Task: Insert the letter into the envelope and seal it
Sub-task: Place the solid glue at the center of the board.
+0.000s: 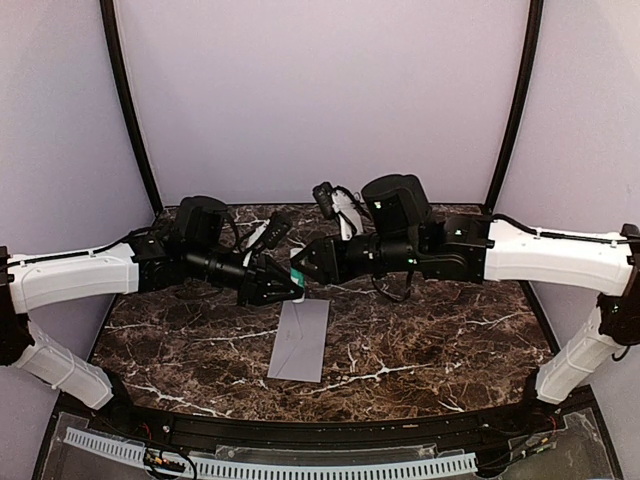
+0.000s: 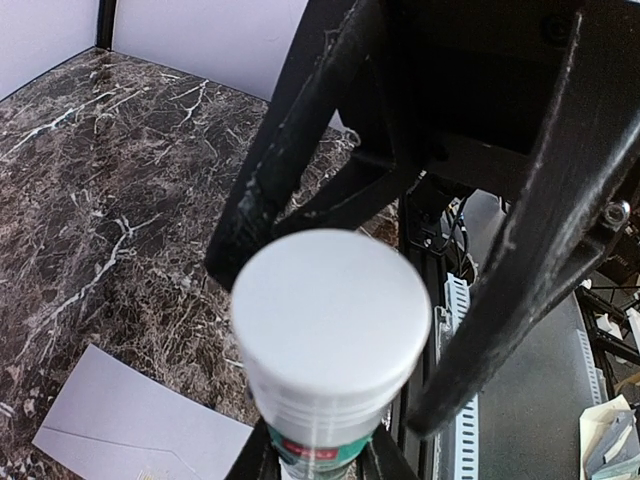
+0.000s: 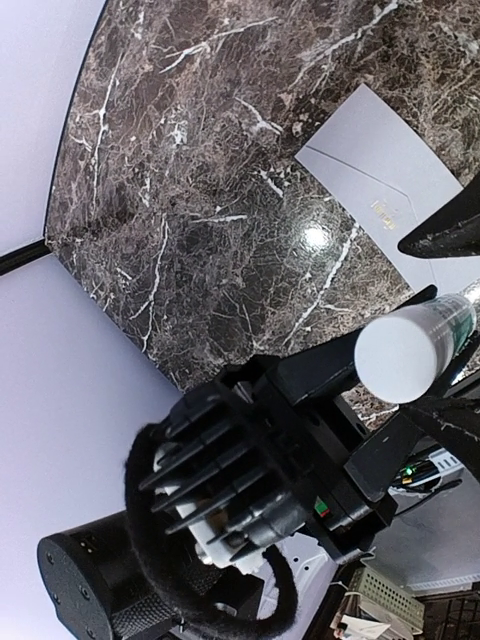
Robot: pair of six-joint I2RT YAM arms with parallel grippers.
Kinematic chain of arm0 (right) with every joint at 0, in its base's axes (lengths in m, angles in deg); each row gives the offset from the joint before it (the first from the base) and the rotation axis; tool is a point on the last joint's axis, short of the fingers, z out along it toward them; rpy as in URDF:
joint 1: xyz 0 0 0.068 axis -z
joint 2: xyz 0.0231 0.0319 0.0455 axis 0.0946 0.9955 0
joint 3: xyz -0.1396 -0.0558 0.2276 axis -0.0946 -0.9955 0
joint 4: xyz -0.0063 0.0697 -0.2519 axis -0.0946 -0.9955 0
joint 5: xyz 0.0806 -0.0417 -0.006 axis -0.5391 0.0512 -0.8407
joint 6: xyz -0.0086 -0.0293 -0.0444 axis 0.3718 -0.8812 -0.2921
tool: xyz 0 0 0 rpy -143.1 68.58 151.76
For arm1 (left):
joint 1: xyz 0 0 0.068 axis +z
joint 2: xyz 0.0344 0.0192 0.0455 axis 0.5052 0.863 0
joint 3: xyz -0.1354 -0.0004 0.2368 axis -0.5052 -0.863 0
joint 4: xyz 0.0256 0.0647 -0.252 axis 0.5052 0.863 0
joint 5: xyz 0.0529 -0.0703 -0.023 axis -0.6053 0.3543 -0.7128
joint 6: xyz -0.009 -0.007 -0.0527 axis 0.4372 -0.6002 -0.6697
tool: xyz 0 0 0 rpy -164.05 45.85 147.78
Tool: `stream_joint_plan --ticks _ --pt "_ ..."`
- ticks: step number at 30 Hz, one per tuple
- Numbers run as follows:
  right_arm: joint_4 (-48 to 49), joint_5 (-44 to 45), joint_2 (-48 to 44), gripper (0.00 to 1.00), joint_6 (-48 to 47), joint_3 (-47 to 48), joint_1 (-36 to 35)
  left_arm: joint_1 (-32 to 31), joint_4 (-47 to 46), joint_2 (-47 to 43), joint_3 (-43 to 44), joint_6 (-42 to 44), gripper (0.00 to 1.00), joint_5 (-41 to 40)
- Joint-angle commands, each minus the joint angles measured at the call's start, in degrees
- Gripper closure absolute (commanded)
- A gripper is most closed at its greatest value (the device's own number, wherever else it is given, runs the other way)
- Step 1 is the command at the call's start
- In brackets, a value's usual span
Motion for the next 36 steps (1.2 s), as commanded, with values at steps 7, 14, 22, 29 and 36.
stream_joint_plan --ticks 7,14,22,29,36 --pt "2.0 -0.3 3.2 0.68 -0.7 4.1 -1.0 0.1 -0.1 -0.3 1.0 -0.5 1.00 -0.9" --pt "1.6 0.5 4.0 0.87 -1.3 4.6 -1.2 0.2 0.8 0.3 1.5 -0.7 0.98 -2.9" --pt "-0.2 6.0 2.7 0.95 -2.4 4.3 -1.3 0.3 0.9 -1.6 1.1 -2.0 0.60 -9.7" --pt "-5.6 14.6 1.4 0.97 -4.7 6.3 -1.2 3.4 0.6 -4.5 1.1 -3.0 0.41 -12.3" --pt "-6.5 17.7 3.2 0.96 -6.4 5.6 1.5 13.2 1.8 -9.9 1.1 -4.3 0.33 -17.4"
